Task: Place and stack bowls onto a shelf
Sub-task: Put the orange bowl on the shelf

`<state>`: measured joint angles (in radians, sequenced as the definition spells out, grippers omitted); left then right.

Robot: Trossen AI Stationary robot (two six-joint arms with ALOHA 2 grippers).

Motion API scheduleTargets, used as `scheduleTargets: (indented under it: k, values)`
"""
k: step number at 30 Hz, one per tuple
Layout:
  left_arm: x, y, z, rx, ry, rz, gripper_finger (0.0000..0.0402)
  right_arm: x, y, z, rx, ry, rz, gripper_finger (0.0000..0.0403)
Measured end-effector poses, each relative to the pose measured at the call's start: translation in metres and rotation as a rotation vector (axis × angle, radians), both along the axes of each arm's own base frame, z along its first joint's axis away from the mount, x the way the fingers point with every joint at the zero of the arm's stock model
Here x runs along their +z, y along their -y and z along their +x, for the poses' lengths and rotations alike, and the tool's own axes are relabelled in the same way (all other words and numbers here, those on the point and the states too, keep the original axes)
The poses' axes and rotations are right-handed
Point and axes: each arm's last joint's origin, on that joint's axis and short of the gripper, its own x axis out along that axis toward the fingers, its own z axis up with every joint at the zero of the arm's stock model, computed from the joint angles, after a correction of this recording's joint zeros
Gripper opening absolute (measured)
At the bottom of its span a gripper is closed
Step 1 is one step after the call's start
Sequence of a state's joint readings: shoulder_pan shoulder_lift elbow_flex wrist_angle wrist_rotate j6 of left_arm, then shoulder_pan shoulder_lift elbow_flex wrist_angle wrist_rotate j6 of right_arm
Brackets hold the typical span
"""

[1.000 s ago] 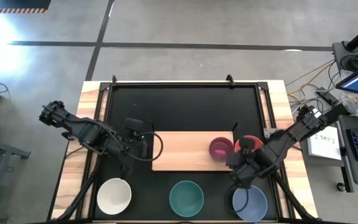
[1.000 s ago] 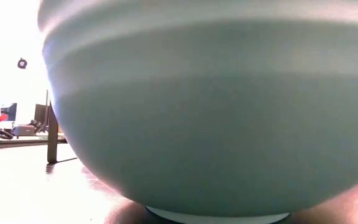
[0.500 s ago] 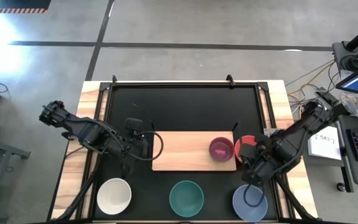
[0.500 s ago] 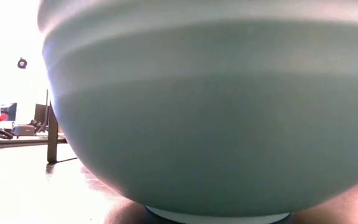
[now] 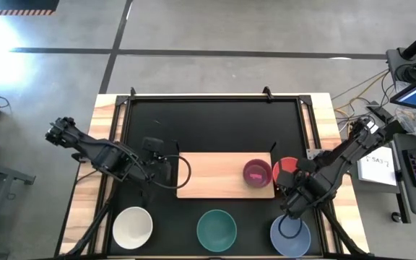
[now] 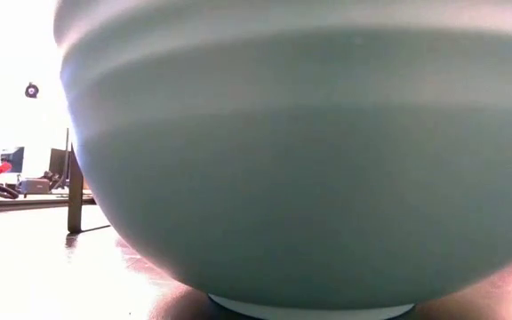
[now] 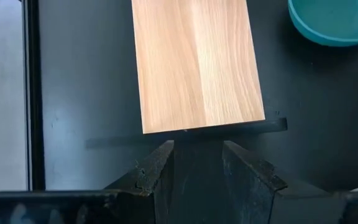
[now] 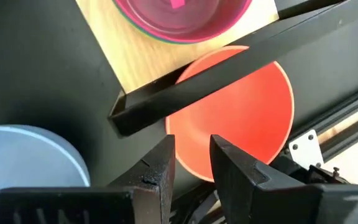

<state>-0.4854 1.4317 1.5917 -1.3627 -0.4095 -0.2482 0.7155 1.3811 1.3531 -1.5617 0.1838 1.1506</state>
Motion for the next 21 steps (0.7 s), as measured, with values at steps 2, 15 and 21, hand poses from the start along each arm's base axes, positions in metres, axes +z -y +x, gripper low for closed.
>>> scheduleTargets:
  k: [2, 15, 21]
  values:
    - [0.003, -0.001, -0.003, 0.005, 0.012, -0.009, 0.0119, 0.000, 0.000, 0.001, 0.004, 0.015, -0.007, 0.0091]
    - [0.009, -0.008, -0.022, 0.116, -0.006, -0.053, 0.0119, 0.000, 0.006, 0.018, 0.106, 0.162, -0.063, 0.0091]
    - [0.006, -0.008, -0.026, 0.155, -0.030, -0.054, 0.0119, 0.001, 0.019, 0.027, 0.126, 0.153, -0.101, 0.0091]
